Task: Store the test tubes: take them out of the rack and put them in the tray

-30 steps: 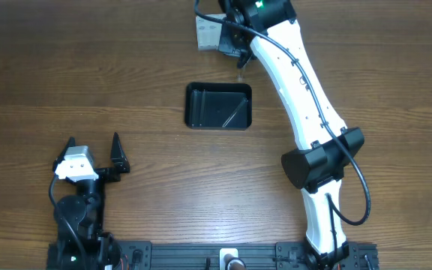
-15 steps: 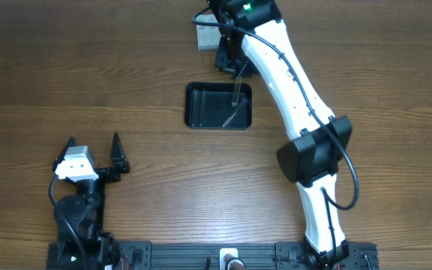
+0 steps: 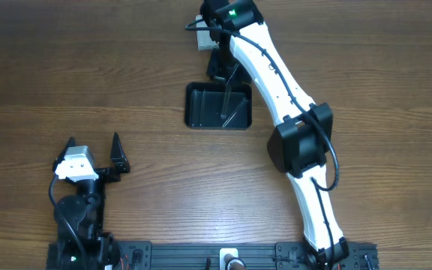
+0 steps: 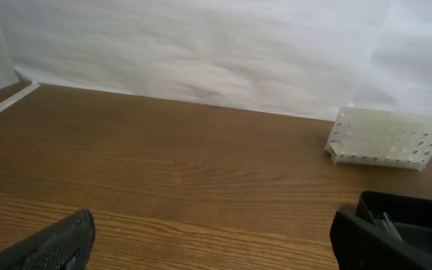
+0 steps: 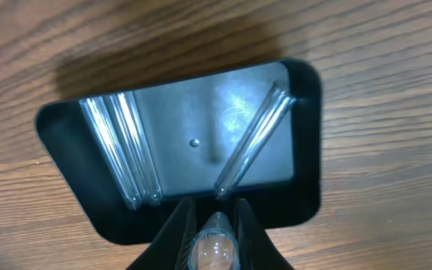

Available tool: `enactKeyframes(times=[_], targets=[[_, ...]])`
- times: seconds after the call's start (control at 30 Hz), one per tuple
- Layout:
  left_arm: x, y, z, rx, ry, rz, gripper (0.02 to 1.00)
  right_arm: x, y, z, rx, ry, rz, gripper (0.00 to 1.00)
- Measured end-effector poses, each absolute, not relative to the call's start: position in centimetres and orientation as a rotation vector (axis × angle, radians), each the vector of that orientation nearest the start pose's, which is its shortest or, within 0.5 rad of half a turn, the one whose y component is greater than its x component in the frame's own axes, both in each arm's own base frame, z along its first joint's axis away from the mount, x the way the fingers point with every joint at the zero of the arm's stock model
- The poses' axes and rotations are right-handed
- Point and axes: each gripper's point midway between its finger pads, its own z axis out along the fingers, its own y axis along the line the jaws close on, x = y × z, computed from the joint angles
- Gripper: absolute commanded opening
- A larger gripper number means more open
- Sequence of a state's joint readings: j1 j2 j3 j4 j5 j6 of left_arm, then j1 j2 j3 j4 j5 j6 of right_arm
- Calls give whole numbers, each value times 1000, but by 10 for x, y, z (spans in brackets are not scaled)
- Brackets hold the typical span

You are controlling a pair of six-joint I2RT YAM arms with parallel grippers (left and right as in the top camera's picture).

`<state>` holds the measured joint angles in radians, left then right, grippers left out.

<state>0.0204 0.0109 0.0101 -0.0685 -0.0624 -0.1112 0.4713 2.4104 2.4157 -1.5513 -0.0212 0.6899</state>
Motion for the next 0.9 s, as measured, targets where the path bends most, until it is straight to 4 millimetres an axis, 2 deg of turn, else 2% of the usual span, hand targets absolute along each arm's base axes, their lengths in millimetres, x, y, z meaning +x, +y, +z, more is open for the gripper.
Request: enactKeyframes(times=[0.43,0.73,0.9], targets=[[246,16,159,-155,1633,-18,998,409,222,74,350,3190,28,119],[246,16,159,-155,1633,-18,998,409,222,64,352,3205,11,112],[246,16,159,-156,1633,-19,998,410,224,51,368,3216,1,119]])
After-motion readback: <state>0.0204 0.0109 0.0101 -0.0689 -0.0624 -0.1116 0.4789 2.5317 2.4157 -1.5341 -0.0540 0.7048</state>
